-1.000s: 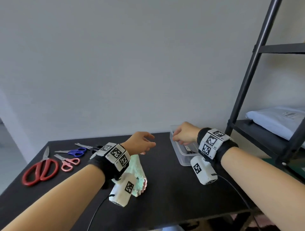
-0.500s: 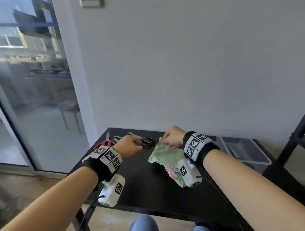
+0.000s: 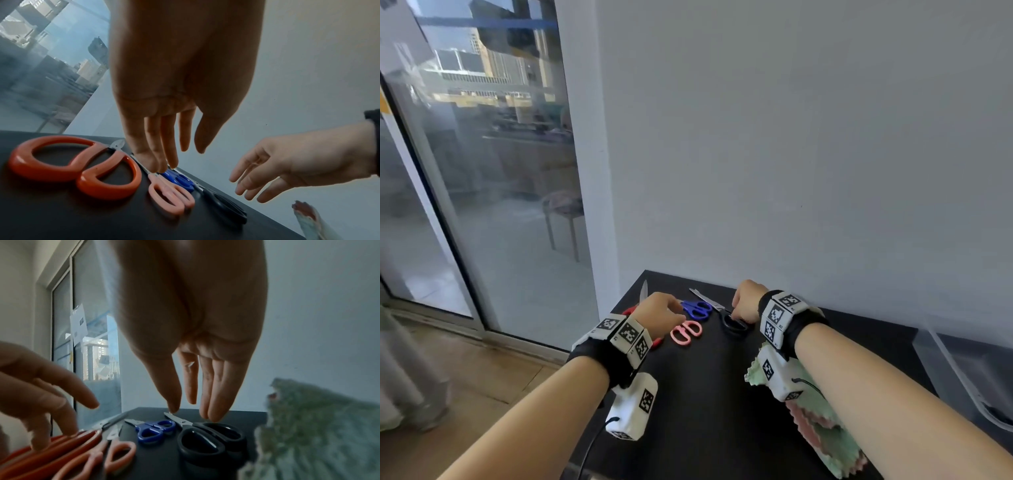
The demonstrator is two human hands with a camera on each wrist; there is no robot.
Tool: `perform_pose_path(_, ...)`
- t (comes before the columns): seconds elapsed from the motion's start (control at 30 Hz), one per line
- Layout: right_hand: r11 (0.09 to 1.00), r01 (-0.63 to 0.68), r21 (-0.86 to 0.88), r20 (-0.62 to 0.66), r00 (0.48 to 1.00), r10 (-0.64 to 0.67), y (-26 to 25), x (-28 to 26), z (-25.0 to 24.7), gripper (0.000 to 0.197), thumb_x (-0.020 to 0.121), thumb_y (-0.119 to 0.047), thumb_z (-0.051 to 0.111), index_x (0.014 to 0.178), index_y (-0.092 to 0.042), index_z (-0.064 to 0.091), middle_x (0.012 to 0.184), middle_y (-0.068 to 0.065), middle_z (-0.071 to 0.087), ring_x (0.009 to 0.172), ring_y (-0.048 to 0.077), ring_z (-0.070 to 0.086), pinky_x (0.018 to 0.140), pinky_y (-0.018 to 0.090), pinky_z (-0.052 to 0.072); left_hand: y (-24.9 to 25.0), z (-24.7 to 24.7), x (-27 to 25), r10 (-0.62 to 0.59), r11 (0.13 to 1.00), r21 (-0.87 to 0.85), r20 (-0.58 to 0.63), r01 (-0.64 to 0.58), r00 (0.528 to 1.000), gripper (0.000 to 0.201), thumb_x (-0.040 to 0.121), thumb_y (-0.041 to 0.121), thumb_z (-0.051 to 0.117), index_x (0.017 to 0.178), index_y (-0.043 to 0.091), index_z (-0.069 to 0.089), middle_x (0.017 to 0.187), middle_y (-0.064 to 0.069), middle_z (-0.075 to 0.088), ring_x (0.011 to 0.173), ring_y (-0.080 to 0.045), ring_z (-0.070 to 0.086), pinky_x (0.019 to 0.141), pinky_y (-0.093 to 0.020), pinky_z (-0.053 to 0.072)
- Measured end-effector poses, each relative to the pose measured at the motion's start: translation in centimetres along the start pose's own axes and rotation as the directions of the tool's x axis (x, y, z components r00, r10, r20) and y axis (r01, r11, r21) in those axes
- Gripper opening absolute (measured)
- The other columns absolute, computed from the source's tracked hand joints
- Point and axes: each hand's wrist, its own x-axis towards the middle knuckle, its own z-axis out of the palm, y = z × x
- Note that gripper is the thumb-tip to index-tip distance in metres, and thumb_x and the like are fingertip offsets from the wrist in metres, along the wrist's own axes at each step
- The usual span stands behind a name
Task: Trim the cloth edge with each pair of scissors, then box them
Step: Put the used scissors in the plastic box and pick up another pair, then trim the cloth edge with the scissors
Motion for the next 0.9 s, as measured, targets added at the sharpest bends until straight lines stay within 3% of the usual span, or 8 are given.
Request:
perform_pose_path(0.07,0.997,-0.008,-0.074,-0.001,1.000,0.008,-0.3,1.1,0.4,0.022,0.085,-0.012,0.064,0.106,-0.005,0.064,0.107,0.011,0.068,0.103,0.028,0.065,0.084,0.030,0.052,-0.4,0.2,0.9,-0.006,0.999,-0.035,0.017,0.006,1.000,0.029,0.090,0.017,0.060,0.118,0.009,0.062,0.111,-0.009,0.066,0.098,-0.021,0.063,0.079,-0.024,0.047)
perform_pose_path(0.2,0.984,-0.007,-0.177,0.016,1.000,0.010,-0.4,2.6,1.1,0.028,0.086,-0.011,0.064,0.113,-0.004,0.061,0.114,0.013,0.066,0.105,0.029,0.064,0.083,0.030,0.050,-0.8,0.8,2.1,0.002,0.996,-0.088,0.046,0.002,0.999,0.028,0.091,0.015,0.059,0.118,0.008,0.061,0.106,-0.010,0.065,0.088,-0.018,0.062,0.073,-0.025,0.051)
perform_pose_path(0.3,0.974,-0.013,-0.228,0.040,0.999,0.022,-0.5,3.3,1.4,0.018,0.086,-0.012,0.066,0.101,-0.007,0.059,0.101,0.012,0.064,0.091,0.027,0.061,0.075,0.028,0.047,-0.8,1.1,2.6,0.006,0.994,-0.109,0.065,0.002,0.998,0.028,0.092,0.015,0.058,0.119,0.006,0.060,0.103,-0.009,0.065,0.084,-0.018,0.063,0.069,-0.025,0.054)
perform_pose_path(0.37,0.971,-0.017,-0.237,0.035,0.999,0.026,-0.6,3.5,1.4,0.020,0.085,-0.011,0.067,0.103,-0.006,0.060,0.098,0.011,0.063,0.086,0.026,0.058,0.074,0.028,0.047,-0.6,1.3,2.7,0.006,0.992,-0.129,0.077,0.004,0.997,0.029,0.092,0.014,0.058,0.120,0.005,0.060,0.104,-0.012,0.066,0.083,-0.019,0.064,0.068,-0.025,0.054)
perform_pose_path(0.5,0.970,-0.018,-0.241,0.032,0.999,0.027,-0.8,3.5,1.3,0.030,0.083,-0.010,0.069,0.112,-0.005,0.059,0.109,0.012,0.066,0.098,0.029,0.065,0.077,0.030,0.049,-0.3,1.4,2.9,0.009,0.989,-0.146,0.101,0.006,0.995,0.027,0.093,0.015,0.059,0.119,0.006,0.060,0.100,-0.012,0.066,0.075,-0.015,0.062,0.064,-0.021,0.053)
perform_pose_path(0.67,0.973,-0.010,-0.231,0.017,1.000,0.014,-1.1,3.1,1.0,0.032,0.082,-0.011,0.070,0.112,-0.005,0.057,0.109,0.012,0.065,0.097,0.030,0.065,0.074,0.030,0.050,-0.1,1.2,2.8,0.008,0.986,-0.168,0.126,0.013,0.992,0.026,0.092,0.014,0.058,0.117,0.006,0.061,0.107,-0.017,0.067,0.081,-0.019,0.066,0.073,-0.028,0.056)
perform_pose_path(0.8,0.983,-0.015,-0.184,0.030,0.999,0.021,-1.6,1.9,0.4,0.027,0.074,-0.017,0.077,0.091,-0.010,0.058,0.093,0.009,0.067,0.086,0.029,0.067,0.073,0.033,0.055,0.1,0.9,2.3,0.004,0.983,-0.182,0.142,0.022,0.990,0.024,0.093,0.012,0.057,0.115,0.006,0.062,0.106,-0.018,0.068,0.082,-0.020,0.067,0.068,-0.025,0.056)
perform_pose_path(0.9,0.993,-0.022,-0.120,0.029,0.999,0.026,-1.9,0.8,-0.4,0.033,0.071,-0.018,0.076,0.065,-0.013,0.044,0.072,0.008,0.056,0.069,0.028,0.057,0.057,0.028,0.046,0.6,0.8,1.9,-0.001,0.981,-0.189,0.163,0.033,0.987,0.024,0.093,0.013,0.057,0.115,0.006,0.062,0.099,-0.013,0.068,0.075,-0.016,0.066,0.061,-0.019,0.054)
